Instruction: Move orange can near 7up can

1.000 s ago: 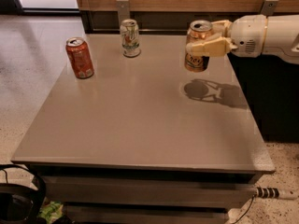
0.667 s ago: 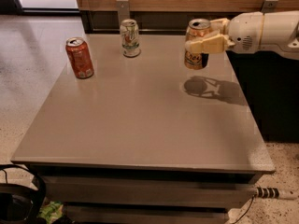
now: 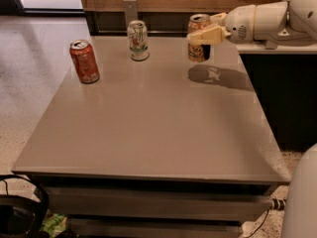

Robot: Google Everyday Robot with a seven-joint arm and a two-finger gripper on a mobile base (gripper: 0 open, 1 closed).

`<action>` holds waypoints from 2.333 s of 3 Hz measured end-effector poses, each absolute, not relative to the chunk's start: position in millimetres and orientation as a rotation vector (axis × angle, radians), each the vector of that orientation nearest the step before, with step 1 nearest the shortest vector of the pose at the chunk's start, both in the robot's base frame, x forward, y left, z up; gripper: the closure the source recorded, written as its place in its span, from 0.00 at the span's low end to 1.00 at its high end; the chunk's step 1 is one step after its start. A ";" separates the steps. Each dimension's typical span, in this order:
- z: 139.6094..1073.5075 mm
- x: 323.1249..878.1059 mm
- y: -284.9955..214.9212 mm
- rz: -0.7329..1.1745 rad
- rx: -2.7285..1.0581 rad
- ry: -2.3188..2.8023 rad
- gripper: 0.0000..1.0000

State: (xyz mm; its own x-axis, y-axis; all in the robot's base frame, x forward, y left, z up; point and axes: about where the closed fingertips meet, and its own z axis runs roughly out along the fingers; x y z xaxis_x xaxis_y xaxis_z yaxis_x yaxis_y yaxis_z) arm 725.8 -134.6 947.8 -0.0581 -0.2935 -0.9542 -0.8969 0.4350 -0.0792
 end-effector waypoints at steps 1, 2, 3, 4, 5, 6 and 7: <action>941.2 759.5 -124.3 0.721 -1.054 1.564 1.00; 930.4 788.2 -104.7 0.756 -1.059 1.518 1.00; 914.6 800.2 -90.5 0.757 -1.079 1.536 1.00; 902.1 806.3 -81.0 0.707 -1.099 1.574 1.00; 891.9 800.8 -72.6 0.690 -1.106 1.607 1.00; 890.8 787.2 -60.3 0.715 -1.102 1.622 1.00; 906.1 772.1 -49.2 0.737 -1.092 1.591 1.00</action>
Offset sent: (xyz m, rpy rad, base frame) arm 0.0958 0.0285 -0.0178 0.1096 -0.0486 0.0652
